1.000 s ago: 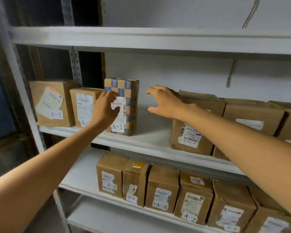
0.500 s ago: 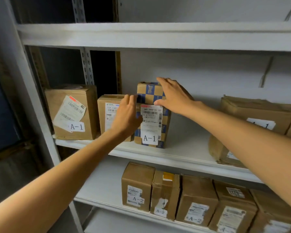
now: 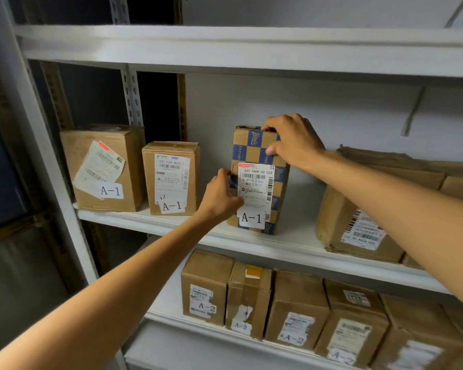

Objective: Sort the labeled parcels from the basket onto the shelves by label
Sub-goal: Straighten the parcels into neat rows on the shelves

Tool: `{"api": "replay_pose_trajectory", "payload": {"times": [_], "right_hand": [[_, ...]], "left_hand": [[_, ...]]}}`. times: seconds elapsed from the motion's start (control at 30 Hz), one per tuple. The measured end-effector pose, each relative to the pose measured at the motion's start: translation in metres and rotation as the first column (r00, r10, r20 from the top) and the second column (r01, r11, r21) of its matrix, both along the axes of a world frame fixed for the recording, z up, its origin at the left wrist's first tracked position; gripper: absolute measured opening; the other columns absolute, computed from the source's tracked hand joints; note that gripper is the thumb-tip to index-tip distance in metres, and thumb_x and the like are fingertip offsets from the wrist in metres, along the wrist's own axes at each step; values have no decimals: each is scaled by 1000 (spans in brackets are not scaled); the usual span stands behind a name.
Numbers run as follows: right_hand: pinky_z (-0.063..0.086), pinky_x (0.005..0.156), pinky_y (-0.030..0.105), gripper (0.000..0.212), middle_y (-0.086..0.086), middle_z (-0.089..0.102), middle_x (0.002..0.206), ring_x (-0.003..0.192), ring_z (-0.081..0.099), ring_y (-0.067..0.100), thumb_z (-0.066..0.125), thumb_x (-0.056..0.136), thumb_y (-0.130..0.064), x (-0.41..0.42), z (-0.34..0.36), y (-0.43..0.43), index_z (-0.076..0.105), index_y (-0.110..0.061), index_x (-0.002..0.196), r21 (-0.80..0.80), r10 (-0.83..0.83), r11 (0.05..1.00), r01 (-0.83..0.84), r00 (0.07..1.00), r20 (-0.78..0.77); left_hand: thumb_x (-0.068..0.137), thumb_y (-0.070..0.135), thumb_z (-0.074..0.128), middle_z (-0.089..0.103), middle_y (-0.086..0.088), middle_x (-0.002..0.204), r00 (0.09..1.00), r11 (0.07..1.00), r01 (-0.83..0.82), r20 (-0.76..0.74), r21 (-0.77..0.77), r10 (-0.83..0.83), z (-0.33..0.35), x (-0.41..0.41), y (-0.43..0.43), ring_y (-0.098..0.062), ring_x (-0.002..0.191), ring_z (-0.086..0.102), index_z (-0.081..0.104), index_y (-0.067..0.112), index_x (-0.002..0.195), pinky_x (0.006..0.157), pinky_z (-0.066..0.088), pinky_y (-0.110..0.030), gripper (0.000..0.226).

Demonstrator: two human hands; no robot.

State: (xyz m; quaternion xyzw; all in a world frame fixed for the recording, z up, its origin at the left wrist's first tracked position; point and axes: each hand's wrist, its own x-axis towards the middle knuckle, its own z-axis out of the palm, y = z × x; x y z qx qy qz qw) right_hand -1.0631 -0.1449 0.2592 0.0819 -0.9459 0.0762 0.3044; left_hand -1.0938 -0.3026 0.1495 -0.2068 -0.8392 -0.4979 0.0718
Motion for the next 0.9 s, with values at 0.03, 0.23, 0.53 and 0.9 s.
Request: {"api": "replay_pose_trajectory", "payload": {"times": [0.03,0.23,0.53,0.9], "right_hand": [[50,82,35,35,9,67,110,100,62,26,76,79,-14,6,2,7,64,-9,111,1,-11,1000,11,1000,2],[46,77,33,36,8,64,112,101,57,23,77,77,-10,40,9,51,60,-11,109,31,-58,998,56,996,70],[52,83,41,44,6,58,114,105,56,26,71,78,-2,55,16,53,56,-14,117,128,-92,989,71,982,164],[50,89,48,48,13,57,120,108,56,33,72,79,-19,11,25,-79,53,-8,122,214,112,965,-153,975,189]], "left_hand": [[80,-2,66,54,-8,122,1000,1000,7,0,22,-7,-2,4,7,-29,112,58,40,16,113,82,58,-39,46],[79,-8,65,47,-11,132,996,994,84,23,75,-86,-8,32,51,-31,120,53,38,14,123,77,56,-31,55],[79,7,73,48,-10,132,999,999,14,-38,51,-13,-10,42,51,-26,117,55,36,9,132,75,54,-25,65],[80,5,70,55,-6,115,776,909,-414,-535,-34,334,29,2,-109,-16,99,50,50,10,117,80,44,-25,42]]}}
